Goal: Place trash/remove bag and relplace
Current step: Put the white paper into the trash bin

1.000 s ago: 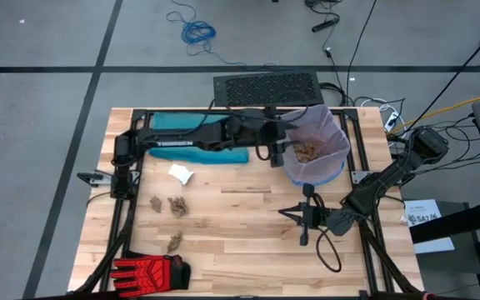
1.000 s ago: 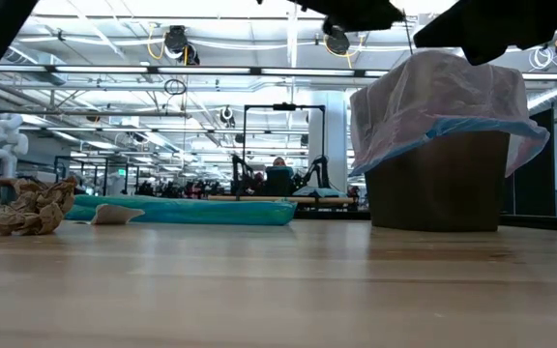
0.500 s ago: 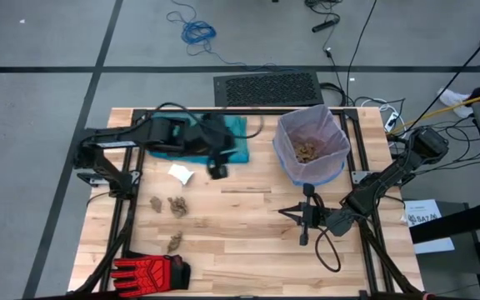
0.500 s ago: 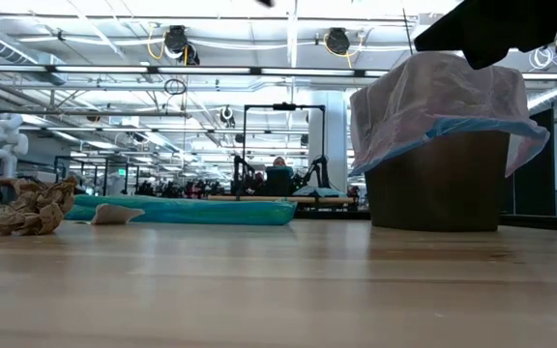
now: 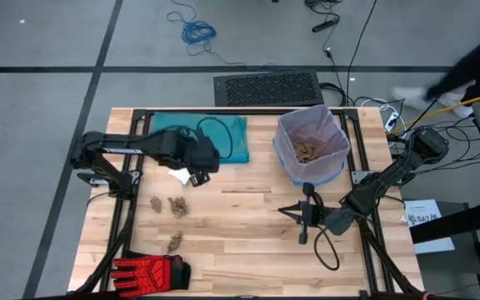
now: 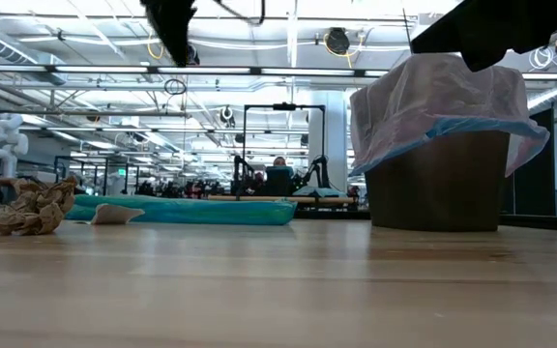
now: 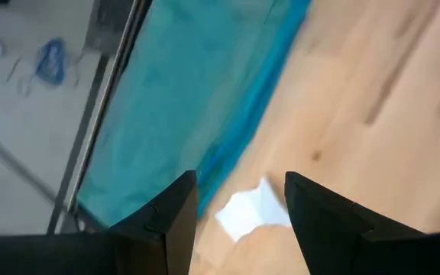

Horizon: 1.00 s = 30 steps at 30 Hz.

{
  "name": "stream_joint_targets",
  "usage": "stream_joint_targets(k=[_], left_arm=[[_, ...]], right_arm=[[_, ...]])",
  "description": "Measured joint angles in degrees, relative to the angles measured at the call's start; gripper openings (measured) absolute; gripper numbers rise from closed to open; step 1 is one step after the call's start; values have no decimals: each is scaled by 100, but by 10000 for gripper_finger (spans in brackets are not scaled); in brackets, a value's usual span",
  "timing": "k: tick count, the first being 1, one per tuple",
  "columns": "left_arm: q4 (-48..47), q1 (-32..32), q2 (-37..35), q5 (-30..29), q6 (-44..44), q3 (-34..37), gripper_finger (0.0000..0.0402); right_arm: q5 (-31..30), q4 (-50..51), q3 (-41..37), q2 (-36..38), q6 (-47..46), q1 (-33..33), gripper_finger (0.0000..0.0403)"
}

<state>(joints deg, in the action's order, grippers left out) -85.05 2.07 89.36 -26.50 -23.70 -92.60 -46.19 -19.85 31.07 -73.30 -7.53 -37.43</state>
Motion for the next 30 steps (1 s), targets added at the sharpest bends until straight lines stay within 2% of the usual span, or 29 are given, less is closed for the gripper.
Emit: stream_joint_targets(k=[9,15,20,30], left_arm=[[386,-4,2,-13,-829,2241,191],[2307,-4,22,884,-911,3618,183],[3189,-22,99,792,-1204,4020,183],[3169,-244,477,524,-1202,4234,183]], right_arm=[[0,2,0,0,2,0,0],[0,0,0,0,2,0,0],[0,-3,0,0,4,0,0],[0,-109,2,0,44,0,0]])
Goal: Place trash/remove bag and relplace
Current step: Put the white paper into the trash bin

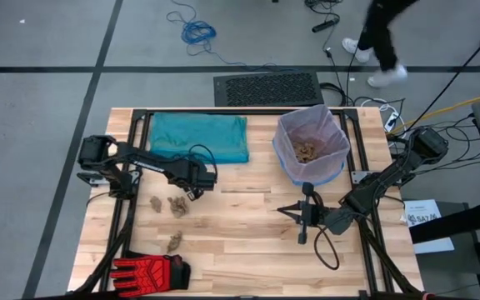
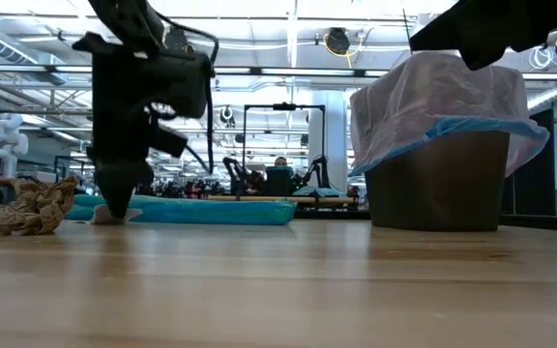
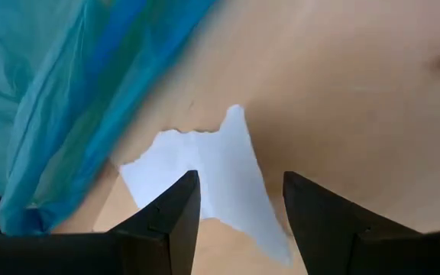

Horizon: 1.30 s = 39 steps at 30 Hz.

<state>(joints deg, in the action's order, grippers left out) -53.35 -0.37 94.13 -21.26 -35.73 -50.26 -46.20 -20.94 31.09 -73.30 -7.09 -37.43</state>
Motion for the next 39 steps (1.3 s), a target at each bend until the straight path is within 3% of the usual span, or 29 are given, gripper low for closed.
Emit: stream_joint_targets(k=[7,10,13,15,21,28,35,39], left_arm=[[-44,-112,236,-64,66,105,165],[-44,-110,249,-90,208,103,118],[-68,-93,256,-22,468,57,38],[-80,-65,256,25,540,-1,12],[-374,106,256,204,689,-522,3],[-467,286,256,-343,1124,-1654,2],[-284,109,253,-1072,2149,-3044,1],[325,-182,253,-1100,3047,-3800,1]], right_arm=[[-3,-50,0,0,20,9,0],[-5,-56,0,2,26,27,0],[-4,-56,0,2,26,28,0],[-4,-49,0,0,26,28,0],[-4,-45,0,0,32,28,0],[-3,-38,0,0,44,26,0],[-2,-21,0,0,37,26,0],[-2,-16,0,0,26,26,0]])
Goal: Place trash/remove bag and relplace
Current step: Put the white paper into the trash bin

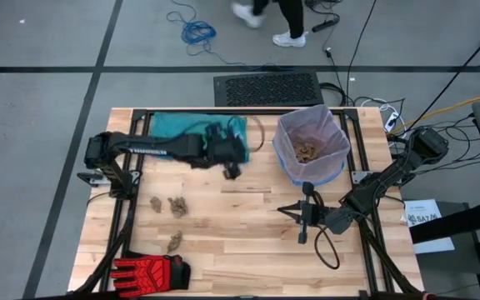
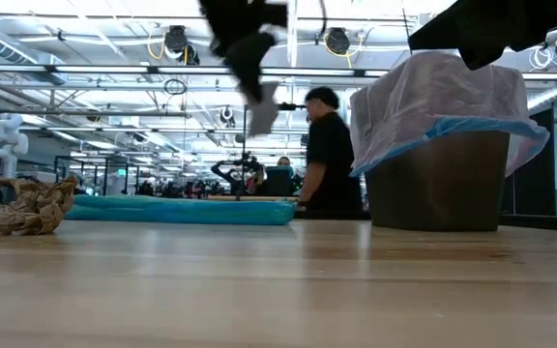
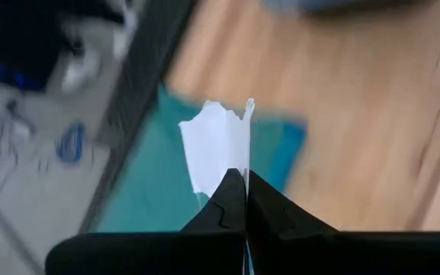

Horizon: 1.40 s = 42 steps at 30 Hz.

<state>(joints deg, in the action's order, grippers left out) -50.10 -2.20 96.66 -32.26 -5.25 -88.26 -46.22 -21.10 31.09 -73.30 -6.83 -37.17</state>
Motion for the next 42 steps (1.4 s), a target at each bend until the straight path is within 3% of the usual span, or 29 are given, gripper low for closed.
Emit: stream_joint_targets(k=[4,10,20,28,33,42], left_arm=[[1044,-330,-3,744,852,-629,1],[2719,-919,-9,2989,1217,-971,0],[3923,-1358,495,4274,1160,-980,0],[3997,-1250,1448,4662,1149,-1940,0],[4031,-1136,1791,4514,1191,-2360,4],[4104,-1067,1849,4381,1509,-2374,87]], right_arm=[[0,2,0,0,-2,0,0],[1,11,0,0,-2,0,0],[2,24,-2,0,59,15,0],[4,40,-2,0,59,48,0],[28,79,-2,0,44,48,0],[297,86,-2,0,42,48,0]])
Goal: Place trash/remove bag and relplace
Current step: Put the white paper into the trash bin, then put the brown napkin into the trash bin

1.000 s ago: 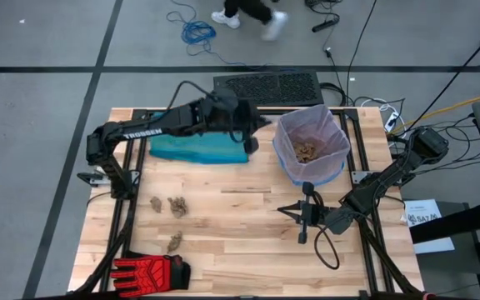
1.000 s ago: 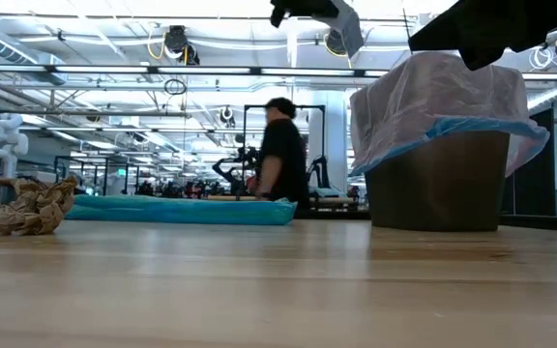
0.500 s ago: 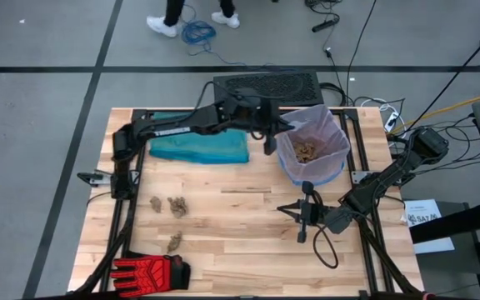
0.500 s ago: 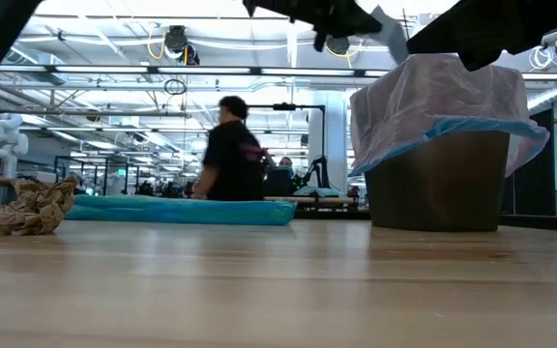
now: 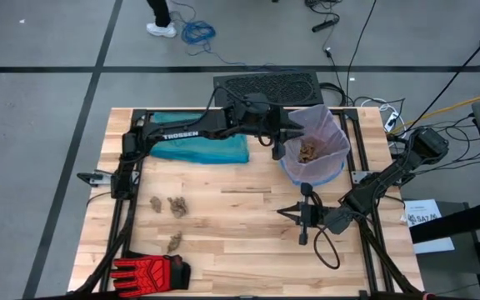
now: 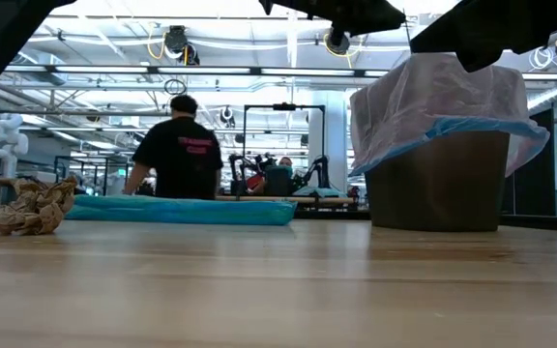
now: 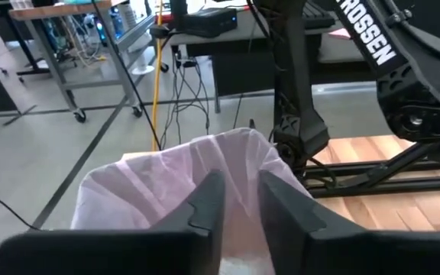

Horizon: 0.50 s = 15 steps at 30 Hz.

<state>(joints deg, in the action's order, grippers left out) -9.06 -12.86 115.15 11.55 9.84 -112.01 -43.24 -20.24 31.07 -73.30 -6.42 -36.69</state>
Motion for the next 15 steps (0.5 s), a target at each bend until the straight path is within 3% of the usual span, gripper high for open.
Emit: stream_joint_targets(k=[5,10,15], left_arm=[[18,0,0,-5,5,0,132],[-179,29,-138,-111,492,0,142],[-1084,251,-647,-1495,1268,-11,108]], right_arm=[[-9,0,0,0,0,0,0],[-9,0,0,0,-4,0,0],[-5,56,0,0,-44,0,0]])
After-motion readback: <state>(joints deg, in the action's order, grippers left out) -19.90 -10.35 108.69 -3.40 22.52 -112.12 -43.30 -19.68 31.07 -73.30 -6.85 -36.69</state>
